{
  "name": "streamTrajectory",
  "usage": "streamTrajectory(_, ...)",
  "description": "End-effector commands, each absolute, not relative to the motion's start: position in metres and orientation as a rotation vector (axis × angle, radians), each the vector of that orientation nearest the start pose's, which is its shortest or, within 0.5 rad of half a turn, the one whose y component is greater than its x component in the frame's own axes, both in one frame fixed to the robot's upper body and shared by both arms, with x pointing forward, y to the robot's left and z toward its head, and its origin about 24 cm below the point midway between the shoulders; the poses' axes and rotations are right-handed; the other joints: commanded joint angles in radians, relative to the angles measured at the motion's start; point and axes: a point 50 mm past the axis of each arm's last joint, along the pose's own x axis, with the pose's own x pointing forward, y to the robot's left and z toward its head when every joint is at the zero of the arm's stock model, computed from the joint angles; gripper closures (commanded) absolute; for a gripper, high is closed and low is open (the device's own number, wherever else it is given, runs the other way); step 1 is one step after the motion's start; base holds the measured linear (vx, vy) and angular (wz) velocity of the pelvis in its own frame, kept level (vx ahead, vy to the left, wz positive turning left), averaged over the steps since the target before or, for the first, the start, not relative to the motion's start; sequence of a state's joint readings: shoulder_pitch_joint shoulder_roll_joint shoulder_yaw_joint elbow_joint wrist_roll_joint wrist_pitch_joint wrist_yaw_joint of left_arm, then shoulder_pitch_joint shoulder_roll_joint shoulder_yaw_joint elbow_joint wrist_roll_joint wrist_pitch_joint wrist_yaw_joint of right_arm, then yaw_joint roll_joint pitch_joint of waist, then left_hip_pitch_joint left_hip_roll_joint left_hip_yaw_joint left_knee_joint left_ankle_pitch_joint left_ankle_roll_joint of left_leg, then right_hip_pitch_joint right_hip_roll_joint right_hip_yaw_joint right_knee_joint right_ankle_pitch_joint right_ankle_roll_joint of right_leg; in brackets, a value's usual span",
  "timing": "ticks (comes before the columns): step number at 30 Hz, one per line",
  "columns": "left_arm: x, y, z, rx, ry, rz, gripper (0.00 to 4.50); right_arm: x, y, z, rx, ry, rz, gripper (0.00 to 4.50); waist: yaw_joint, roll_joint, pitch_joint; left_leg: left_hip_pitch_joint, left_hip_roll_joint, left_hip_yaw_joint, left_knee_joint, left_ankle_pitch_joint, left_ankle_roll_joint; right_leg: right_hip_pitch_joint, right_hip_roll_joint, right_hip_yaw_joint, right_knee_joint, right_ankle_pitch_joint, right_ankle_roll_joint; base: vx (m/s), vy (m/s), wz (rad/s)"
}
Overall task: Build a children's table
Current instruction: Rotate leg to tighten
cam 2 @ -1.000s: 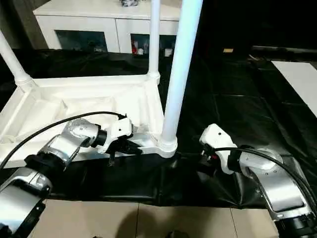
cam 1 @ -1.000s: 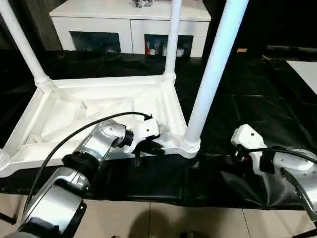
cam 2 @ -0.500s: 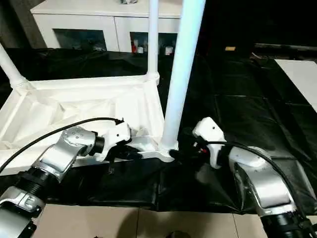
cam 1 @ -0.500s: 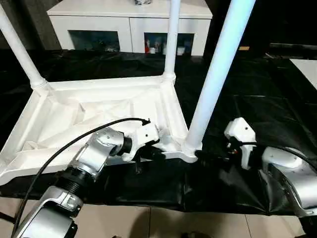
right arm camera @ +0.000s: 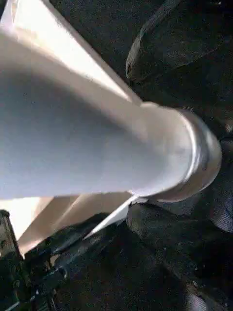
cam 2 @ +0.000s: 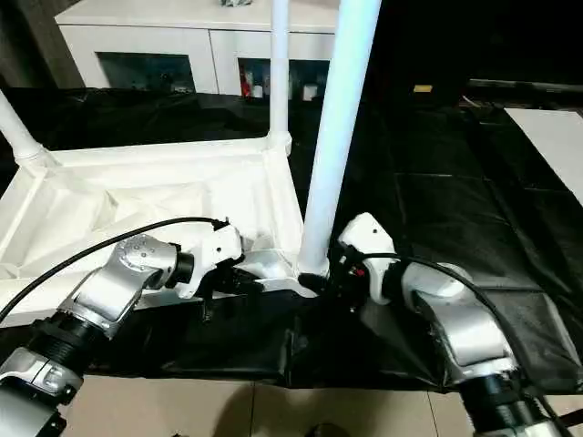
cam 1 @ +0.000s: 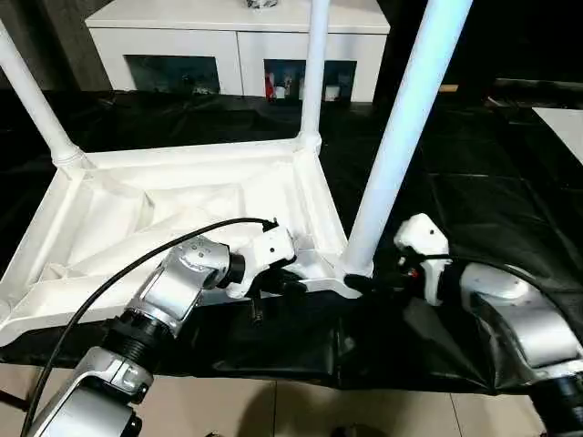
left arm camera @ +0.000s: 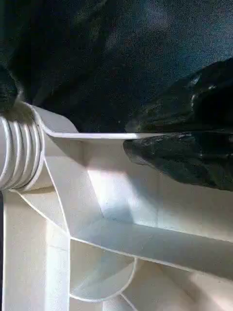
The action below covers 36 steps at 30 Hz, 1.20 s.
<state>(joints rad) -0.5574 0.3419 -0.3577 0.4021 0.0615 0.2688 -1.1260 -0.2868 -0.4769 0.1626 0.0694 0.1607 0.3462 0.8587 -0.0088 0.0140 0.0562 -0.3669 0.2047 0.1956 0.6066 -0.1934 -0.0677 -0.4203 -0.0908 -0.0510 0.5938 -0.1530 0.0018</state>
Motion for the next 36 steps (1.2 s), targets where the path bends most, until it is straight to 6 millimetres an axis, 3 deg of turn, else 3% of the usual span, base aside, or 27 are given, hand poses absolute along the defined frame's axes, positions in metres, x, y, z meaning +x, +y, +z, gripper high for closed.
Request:
streamTrajectory(1,0.308,0.11,0.058,0.453,0.467,-1.283,4.5,0.285,-0.163,0.07,-0.265,0.313,0.956,0.33,0.007,-0.011,-0.069,0.002,0.018,-0.012,-0.075,-0.243,0.051,0.054,-0.036,0.03,-0.072,-0.313,-0.213,0.0,0.0,0.0)
streamTrajectory(15,0.31,0.111,0.059,0.443,0.463,-1.265,4.5,0.282,-0.166,0.062,-0.255,0.353,0.989,1.51,0.008,-0.013,-0.069,0.001,0.016,-0.011,-0.073,-0.235,0.057,0.056,-0.035,0.029,-0.071,-0.308,-0.214,0.0,0.0,0.0)
streamTrajectory(24,0.31,0.114,0.059,0.434,0.466,-1.252,4.5,0.281,-0.168,0.054,-0.26,0.387,0.968,1.78,0.009,-0.014,-0.07,0.001,0.017,-0.01,-0.072,-0.227,0.061,0.056,-0.036,0.029,-0.07,-0.302,-0.218,0.0,0.0,0.0)
streamTrajectory(29,0.314,0.11,0.058,0.368,0.447,-1.181,4.5,0.289,-0.167,0.04,-0.222,0.42,0.789,1.78,-0.003,-0.015,-0.066,-0.001,0.013,-0.013,-0.075,-0.258,0.038,0.054,-0.034,0.025,-0.076,-0.376,-0.194,0.0,0.0,0.0)
streamTrajectory(36,0.331,0.086,0.056,0.313,0.42,-1.003,4.5,0.301,-0.144,0.024,-0.125,0.45,0.475,1.78,-0.008,-0.016,-0.065,0.008,0.007,-0.014,-0.075,-0.3,0.02,0.042,-0.031,0.025,-0.093,-0.48,-0.146,0.0,0.0,0.0)
